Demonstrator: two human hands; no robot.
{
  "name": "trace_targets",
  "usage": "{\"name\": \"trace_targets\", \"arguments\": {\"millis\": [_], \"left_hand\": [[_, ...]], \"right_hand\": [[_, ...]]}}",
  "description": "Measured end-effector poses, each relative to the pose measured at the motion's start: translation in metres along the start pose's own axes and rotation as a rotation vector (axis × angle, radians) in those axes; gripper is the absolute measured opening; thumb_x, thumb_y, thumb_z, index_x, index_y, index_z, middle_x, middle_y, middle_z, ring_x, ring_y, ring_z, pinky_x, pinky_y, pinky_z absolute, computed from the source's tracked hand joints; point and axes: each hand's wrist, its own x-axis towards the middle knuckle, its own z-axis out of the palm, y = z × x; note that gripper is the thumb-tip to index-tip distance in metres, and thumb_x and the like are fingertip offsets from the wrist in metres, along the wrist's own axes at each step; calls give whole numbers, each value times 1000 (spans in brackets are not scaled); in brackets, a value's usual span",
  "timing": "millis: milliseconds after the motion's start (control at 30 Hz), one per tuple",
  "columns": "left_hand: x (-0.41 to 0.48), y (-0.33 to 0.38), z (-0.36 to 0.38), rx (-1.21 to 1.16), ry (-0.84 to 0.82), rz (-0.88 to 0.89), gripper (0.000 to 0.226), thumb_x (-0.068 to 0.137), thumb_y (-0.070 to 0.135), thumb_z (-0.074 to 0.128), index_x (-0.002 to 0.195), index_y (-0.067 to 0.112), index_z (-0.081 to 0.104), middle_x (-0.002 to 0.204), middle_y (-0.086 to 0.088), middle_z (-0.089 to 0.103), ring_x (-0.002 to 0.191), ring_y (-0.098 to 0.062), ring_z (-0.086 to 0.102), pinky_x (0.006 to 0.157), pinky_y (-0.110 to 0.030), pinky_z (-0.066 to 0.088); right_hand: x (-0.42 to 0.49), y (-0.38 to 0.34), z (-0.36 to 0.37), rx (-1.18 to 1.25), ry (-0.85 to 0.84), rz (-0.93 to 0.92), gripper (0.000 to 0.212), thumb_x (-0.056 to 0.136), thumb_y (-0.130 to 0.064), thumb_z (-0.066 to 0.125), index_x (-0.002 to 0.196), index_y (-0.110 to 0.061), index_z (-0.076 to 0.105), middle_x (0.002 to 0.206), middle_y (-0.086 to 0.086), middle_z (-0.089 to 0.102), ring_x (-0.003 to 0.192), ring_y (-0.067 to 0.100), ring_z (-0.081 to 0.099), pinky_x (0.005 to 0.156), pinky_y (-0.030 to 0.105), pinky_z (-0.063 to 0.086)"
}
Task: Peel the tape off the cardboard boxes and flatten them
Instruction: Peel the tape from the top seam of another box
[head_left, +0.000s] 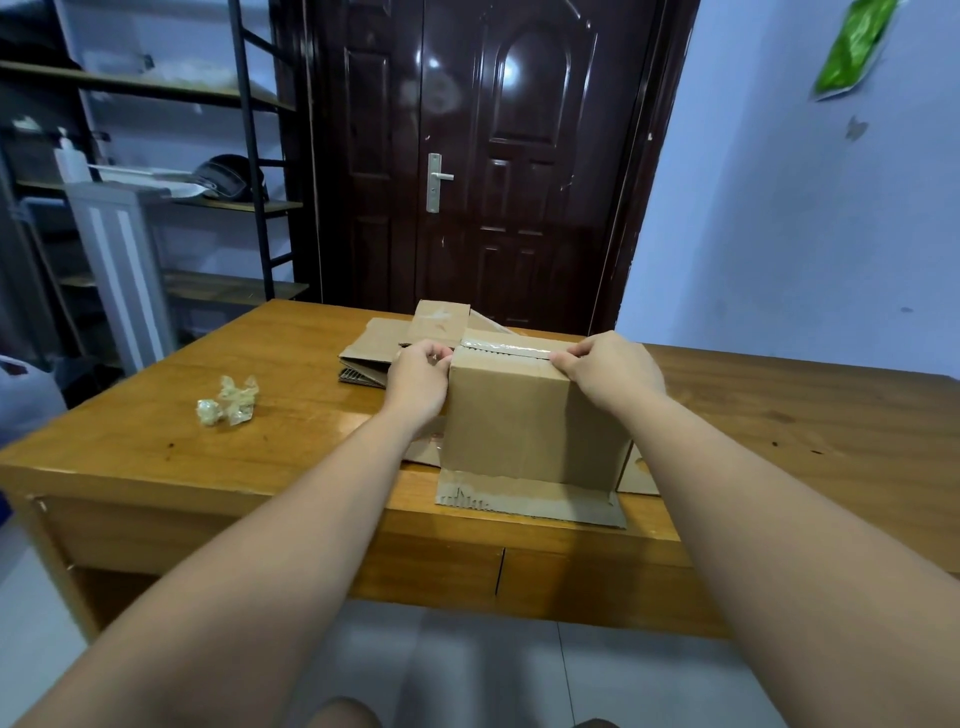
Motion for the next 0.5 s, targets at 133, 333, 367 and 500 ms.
{"name": "trace_targets", "arguments": {"millis": [133, 333, 367, 500], "left_hand": [[-5, -13, -3, 354, -14, 77, 23, 94, 1, 48, 109, 11, 62, 125, -11, 49, 92, -20, 51, 82, -26, 40], [-17, -11, -3, 525, 41, 204, 35, 93, -1, 41, 113, 16, 63, 109, -4, 64, 112, -28, 48, 89, -33, 43], [-19, -10, -5, 492, 19, 178, 35, 93, 0, 40, 117, 17, 61, 111, -5, 65, 109, -29, 53, 86, -35, 47], [-24, -15, -11, 454, -70, 174, 25, 99, 12, 38, 115, 15, 57, 108, -8, 66, 96, -29, 61, 77, -40, 50]], "right_hand": [[-2, 0, -1, 9, -6, -10, 45, 89, -58, 53, 118, -26, 68, 111, -1, 69, 106, 24, 60, 84, 42, 56], [-6, -1, -3, 21, -9, -23, 40, 93, -53, 52, 114, -24, 69, 107, 0, 68, 104, 23, 60, 81, 40, 56], [-6, 0, -3, 25, -9, -24, 39, 93, -53, 51, 113, -24, 69, 107, 0, 68, 105, 24, 60, 82, 40, 56], [-7, -1, -3, 33, -9, -20, 40, 92, -55, 52, 115, -28, 68, 111, 0, 68, 109, 24, 59, 85, 42, 55]]}}
